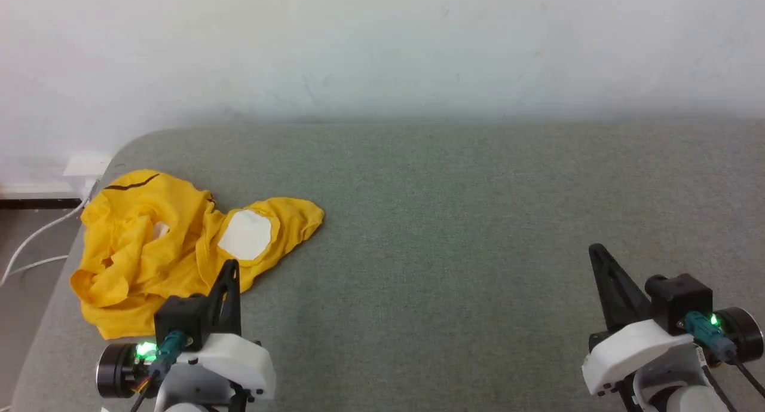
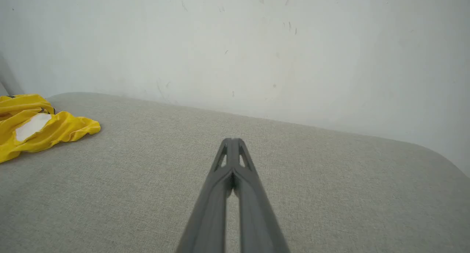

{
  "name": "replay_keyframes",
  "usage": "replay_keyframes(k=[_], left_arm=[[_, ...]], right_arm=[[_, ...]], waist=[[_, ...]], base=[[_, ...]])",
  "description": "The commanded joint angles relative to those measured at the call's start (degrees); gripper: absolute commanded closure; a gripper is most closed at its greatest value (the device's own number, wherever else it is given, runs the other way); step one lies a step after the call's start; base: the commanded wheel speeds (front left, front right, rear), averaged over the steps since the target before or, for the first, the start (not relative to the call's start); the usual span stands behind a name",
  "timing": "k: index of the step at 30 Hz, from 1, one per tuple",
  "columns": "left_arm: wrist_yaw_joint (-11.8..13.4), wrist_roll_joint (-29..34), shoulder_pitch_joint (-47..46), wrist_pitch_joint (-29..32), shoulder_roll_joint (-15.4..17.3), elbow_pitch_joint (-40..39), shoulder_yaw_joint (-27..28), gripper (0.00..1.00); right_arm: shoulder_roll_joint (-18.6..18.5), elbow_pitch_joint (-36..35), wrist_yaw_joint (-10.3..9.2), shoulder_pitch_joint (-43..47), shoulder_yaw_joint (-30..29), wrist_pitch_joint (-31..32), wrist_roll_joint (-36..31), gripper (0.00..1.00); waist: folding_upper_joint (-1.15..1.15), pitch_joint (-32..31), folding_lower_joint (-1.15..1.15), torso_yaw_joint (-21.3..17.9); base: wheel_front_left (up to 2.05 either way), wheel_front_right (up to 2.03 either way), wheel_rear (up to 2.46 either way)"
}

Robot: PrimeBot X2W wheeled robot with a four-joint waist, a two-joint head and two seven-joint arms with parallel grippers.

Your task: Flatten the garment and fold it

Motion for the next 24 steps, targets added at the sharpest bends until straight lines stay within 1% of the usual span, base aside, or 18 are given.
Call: replay_keyframes(k=[1, 6, 7, 24], left_arm=[[-0.5, 0.4, -0.8, 0.0, -0.1, -0.2, 0.2, 1.0], [-0.5, 0.4, -0.8, 0.0, -0.1, -0.2, 0.2, 1.0], [0.0, 0.0, 0.0, 0.0, 0.0, 0.0, 0.0, 0.0], [-0.2, -3.0, -0.8, -1.9, 0.0, 0.7, -0.4, 0.0]], right_arm=[[0.2, 0.1, -0.12, -0.8, 0.0, 0.0, -0.4, 1.0], [0.2, 0.1, -0.12, -0.8, 0.0, 0.0, -0.4, 1.0], [0.0, 0.0, 0.0, 0.0, 0.0, 0.0, 0.0, 0.0], [0.0, 0.6, -0.02, 0.0, -0.7, -1.9, 1.6, 0.0]], waist=[[0.0, 0.0, 0.0, 0.0], [0.0, 0.0, 0.0, 0.0], [0.0, 0.0, 0.0, 0.0], [0.0, 0.0, 0.0, 0.4]], base=[[0.0, 0.0, 0.0], [0.0, 0.0, 0.0], [0.0, 0.0, 0.0], [0.0, 0.0, 0.0]])
